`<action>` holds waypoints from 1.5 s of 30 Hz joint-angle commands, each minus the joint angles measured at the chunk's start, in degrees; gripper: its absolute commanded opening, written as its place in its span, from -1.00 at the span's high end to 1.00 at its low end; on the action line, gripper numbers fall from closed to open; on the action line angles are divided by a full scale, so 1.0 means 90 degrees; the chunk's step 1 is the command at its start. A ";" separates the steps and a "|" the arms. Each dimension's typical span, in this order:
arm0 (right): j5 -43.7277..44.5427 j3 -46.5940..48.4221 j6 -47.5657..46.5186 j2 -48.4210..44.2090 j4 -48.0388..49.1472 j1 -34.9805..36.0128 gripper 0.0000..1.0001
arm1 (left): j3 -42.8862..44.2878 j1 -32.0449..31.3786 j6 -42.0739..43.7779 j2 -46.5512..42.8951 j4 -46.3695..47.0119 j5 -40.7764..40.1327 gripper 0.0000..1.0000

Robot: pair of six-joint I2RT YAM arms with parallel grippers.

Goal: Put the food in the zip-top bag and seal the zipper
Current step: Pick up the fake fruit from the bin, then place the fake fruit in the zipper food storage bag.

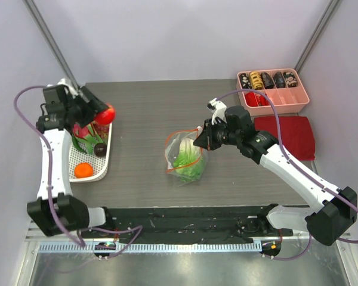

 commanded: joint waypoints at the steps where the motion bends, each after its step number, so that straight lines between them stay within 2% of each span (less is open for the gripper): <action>1: -0.0001 0.0018 0.0029 -0.0036 0.0369 -0.0045 0.98 | -0.0027 -0.1602 0.0979 -0.0942 0.0546 0.1190 0.68; 3: 0.0018 0.0028 0.0049 -0.0046 0.0369 -0.0074 0.98 | -0.0474 -0.2549 0.1009 -0.1400 0.1171 0.1171 0.73; 5: -0.0011 0.0057 0.0049 -0.0036 0.0369 -0.0084 0.98 | -0.0739 -0.3187 0.1135 -0.1578 0.1707 0.0948 0.73; 6: -0.0030 0.0067 0.0059 -0.0046 0.0369 -0.0103 0.98 | -0.0886 -0.3809 0.1194 -0.1618 0.1836 0.0724 0.73; 9: -0.0059 0.0086 0.0069 -0.0026 0.0369 -0.0113 0.98 | -0.0975 -0.4865 0.1351 -0.1501 0.2227 0.0410 0.70; 12: -0.0070 0.0116 0.0088 -0.0056 0.0369 -0.0142 0.99 | -0.0965 -0.5599 0.1595 -0.1111 0.2344 0.0048 0.62; 19: -0.0157 0.0135 0.0108 -0.0124 0.0388 -0.0181 0.98 | -0.1190 -0.6422 0.1791 -0.0262 0.2384 -0.0781 0.61; 22: -0.0342 0.0116 0.0166 -0.0114 0.0524 -0.0201 0.98 | -0.1102 -0.6647 0.1547 0.0139 0.2442 -0.1483 0.61; 23: -0.0401 0.0116 0.0205 -0.0124 0.0573 -0.0191 0.98 | -0.1083 -0.6744 0.1508 0.0362 0.2462 -0.1978 0.57; 25: -0.0528 0.0116 0.0244 -0.0153 0.0690 -0.0211 0.98 | -0.0956 -0.6764 0.1284 0.0598 0.2239 -0.2518 0.53; 26: -0.0567 0.0106 0.0254 -0.0192 0.0730 -0.0230 0.98 | -0.0782 -0.6764 0.1263 0.0724 0.2083 -0.2801 0.36; 28: -0.0607 0.0106 0.0274 -0.0221 0.0779 -0.0240 0.98 | -0.0557 -0.6755 0.1225 0.0911 0.1635 -0.2959 -0.06; 29: -0.0616 0.0116 0.0264 -0.0231 0.0769 -0.0259 0.98 | -0.0555 -0.6687 0.1224 0.0873 0.1545 -0.2921 -0.43; 30: -0.0616 0.0087 0.0245 -0.0241 0.0769 -0.0298 0.98 | -0.0575 -0.6628 0.1195 0.0621 0.1486 -0.2660 -0.60; 31: -0.0616 0.0067 0.0254 -0.0251 0.0769 -0.0318 0.99 | -0.0720 -0.6550 0.1224 0.0435 0.1476 -0.2483 -0.86; 32: -0.0587 0.0057 0.0254 -0.0251 0.0769 -0.0357 0.98 | -0.0808 -0.6414 0.1263 0.0210 0.1495 -0.2356 -0.99; 33: -0.0568 0.0038 0.0235 -0.0251 0.0769 -0.0377 0.98 | -0.0886 -0.6326 0.1350 -0.0304 0.1543 -0.1958 -1.00; 36: -0.0509 -0.0030 0.0196 -0.0270 0.0749 -0.0416 0.98 | -0.0936 -0.5955 0.1546 -0.0952 0.1321 -0.1089 -1.00; 40: -0.0499 -0.0060 0.0166 -0.0222 0.0740 -0.0416 0.98 | -0.0382 -0.5486 0.1741 -0.1519 0.0560 -0.0733 -1.00; 42: -0.0509 -0.0050 0.0176 -0.0212 0.0749 -0.0406 0.98 | -0.0185 -0.4882 0.1829 -0.1521 -0.0112 -0.0675 -1.00; 43: -0.0509 -0.0060 0.0147 -0.0212 0.0750 -0.0406 0.98 | -0.0116 -0.4522 0.1965 -0.1520 -0.0338 0.0002 -1.00; 44: -0.0509 -0.0070 0.0127 -0.0212 0.0740 -0.0406 0.98 | -0.0125 -0.3687 0.2150 -0.1511 -0.0534 0.0357 -1.00; 45: -0.0509 -0.0080 0.0118 -0.0241 0.0740 -0.0406 0.98 | -0.0164 -0.3292 0.2645 -0.1530 -0.0884 0.0573 -1.00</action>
